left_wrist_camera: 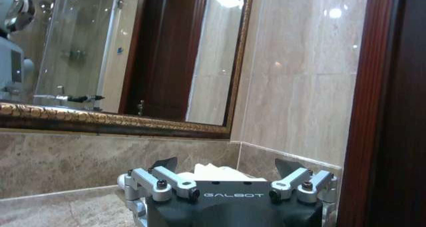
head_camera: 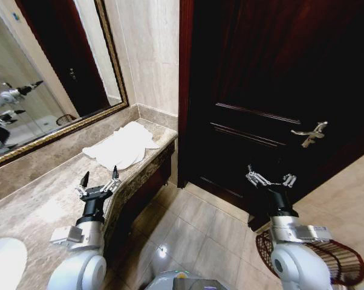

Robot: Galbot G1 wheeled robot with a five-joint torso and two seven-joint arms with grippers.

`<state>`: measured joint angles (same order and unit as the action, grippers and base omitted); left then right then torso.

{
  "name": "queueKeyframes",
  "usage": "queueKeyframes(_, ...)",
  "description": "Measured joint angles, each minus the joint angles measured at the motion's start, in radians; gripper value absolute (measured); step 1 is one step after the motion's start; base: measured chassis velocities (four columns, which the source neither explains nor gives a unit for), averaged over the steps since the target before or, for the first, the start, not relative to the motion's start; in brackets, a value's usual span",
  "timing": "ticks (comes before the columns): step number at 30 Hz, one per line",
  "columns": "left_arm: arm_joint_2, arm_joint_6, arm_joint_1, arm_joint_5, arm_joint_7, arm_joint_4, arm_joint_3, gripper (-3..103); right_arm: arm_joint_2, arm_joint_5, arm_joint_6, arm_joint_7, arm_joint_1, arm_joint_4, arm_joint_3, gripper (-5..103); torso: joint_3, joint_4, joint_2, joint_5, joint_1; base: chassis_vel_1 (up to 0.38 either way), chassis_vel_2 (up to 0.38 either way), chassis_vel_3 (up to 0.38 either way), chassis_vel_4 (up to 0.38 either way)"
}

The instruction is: Discard the used towel into the hamper.

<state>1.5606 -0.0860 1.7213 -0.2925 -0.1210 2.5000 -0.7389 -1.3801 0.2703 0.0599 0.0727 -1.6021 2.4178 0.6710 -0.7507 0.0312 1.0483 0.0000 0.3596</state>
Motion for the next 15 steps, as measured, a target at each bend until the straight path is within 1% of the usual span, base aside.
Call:
queueKeyframes(5,-0.020,-0.028,-0.012,-0.022,-0.022,0.000,-0.003,96,0.002,-0.001,0.001,0.001,0.001,-0.003,-0.001,100,0.000,0.0003,0.000,-0.0001,0.000,0.000,0.000,0.000,0.000)
queueKeyframes(8,-0.107,-0.084,-0.049,-0.090,-0.073,-0.033,-0.007,96,0.006,-0.005,0.006,-0.002,0.003,-0.011,-0.002,100,0.000,0.0000,0.000,-0.0003,0.000,0.000,0.000,0.000,0.000)
queueKeyframes(9,-0.107,-0.084,-0.049,-0.090,-0.073,-0.033,-0.007,96,0.006,-0.005,0.006,-0.002,0.003,-0.011,-0.002,100,0.000,0.0000,0.000,-0.0003,0.000,0.000,0.000,0.000,0.000)
queueKeyframes(11,-0.150,-0.100,-0.074,-0.117,-0.092,-0.063,-0.025,96,0.003,-0.006,0.014,-0.002,0.004,-0.018,0.000,100,0.000,-0.0002,0.000,-0.0003,0.000,0.000,0.000,0.000,0.000)
queueKeyframes(15,-0.165,-0.131,-0.091,-0.129,-0.101,-0.073,-0.034,96,-0.001,-0.008,0.021,-0.001,0.001,-0.028,0.000,100,0.000,0.0001,0.000,-0.0001,0.000,0.000,0.000,0.000,0.000)
